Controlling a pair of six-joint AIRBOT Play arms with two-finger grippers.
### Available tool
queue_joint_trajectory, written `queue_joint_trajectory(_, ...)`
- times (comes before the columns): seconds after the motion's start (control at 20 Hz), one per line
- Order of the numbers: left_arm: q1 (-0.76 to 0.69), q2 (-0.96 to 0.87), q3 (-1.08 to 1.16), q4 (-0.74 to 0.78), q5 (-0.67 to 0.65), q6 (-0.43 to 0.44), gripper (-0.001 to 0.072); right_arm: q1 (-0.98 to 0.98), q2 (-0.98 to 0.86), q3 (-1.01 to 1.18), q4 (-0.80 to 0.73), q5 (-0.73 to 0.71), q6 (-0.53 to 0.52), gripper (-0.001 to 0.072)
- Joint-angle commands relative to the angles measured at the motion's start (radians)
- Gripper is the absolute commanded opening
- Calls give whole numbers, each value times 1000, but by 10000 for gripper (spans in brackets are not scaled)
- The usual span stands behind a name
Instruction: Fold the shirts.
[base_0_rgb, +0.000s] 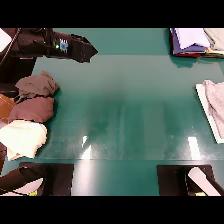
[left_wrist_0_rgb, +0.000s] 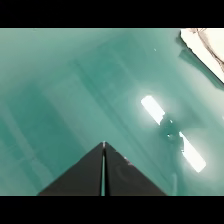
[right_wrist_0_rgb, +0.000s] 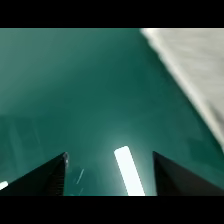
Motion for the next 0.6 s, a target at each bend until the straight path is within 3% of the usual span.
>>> queue_joint_trajectory(0.0, -1, 0, 0, -3, 6, 0, 21, 264, 46, -2, 52, -43, -2, 451)
queue_joint_trajectory(0.1, -1, 0, 0, -3, 13, 0, 21, 399, 51, -2, 53, -60, -2, 286)
queue_joint_trajectory(0.2, -1, 0, 0, -3, 26, 0, 22, 498, 49, -2, 52, -62, -5, 25)
queue_joint_trajectory(0.55, -1, 0, 0, -3, 29, 0, 21, 587, 2, -2, 55, -34, -6, 16)
